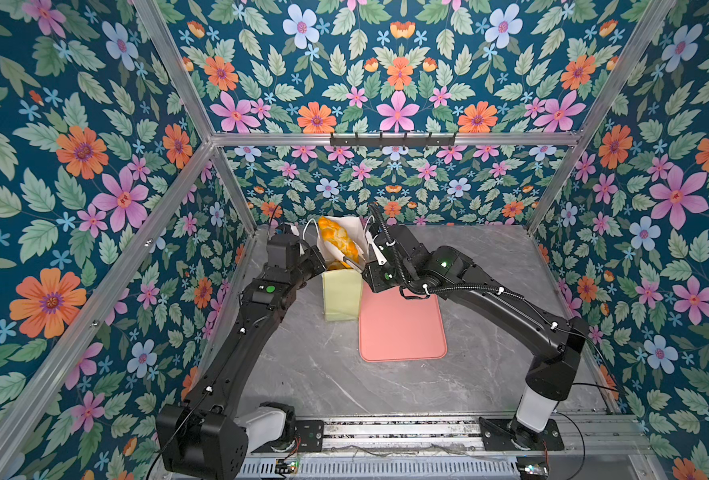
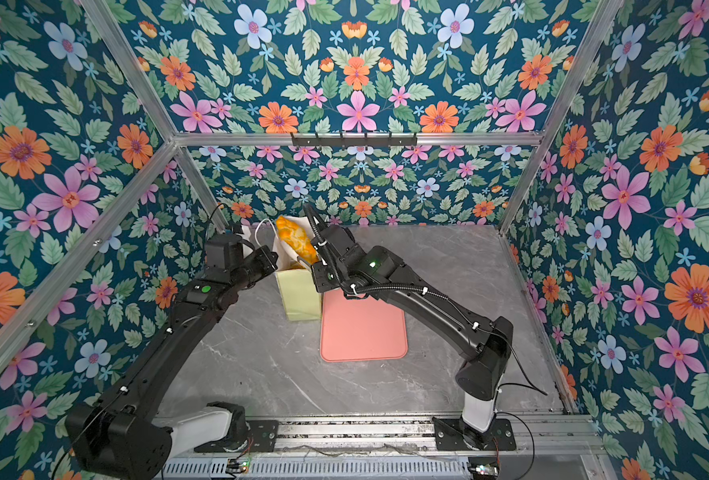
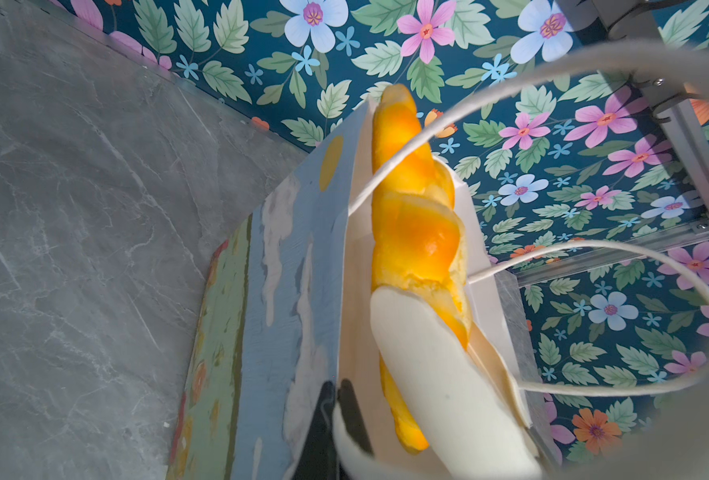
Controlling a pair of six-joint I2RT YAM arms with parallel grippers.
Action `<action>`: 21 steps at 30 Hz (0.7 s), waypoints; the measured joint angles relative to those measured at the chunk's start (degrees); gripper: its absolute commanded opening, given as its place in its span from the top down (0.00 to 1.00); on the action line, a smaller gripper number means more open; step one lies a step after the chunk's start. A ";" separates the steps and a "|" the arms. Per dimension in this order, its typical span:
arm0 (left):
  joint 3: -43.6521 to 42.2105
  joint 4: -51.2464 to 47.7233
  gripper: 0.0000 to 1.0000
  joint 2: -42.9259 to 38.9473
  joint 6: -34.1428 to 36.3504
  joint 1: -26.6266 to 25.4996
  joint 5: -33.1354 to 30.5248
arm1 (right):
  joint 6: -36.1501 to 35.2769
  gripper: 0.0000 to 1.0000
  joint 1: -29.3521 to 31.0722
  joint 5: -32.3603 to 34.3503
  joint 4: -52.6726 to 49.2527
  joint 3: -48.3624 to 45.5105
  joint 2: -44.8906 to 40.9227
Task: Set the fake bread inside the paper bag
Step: 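Lower the braided loaf into the bag and open the tongs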
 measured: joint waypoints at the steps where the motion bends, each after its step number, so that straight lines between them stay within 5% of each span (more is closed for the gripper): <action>1: -0.02 0.00 0.98 -0.04 0.00 0.02 0.00 | -0.09 0.58 0.00 -0.26 -0.02 0.11 0.00; 21: -0.26 -0.35 0.97 -0.59 0.04 0.02 -0.28 | -3.13 0.53 -0.04 -2.34 -1.07 4.55 -0.57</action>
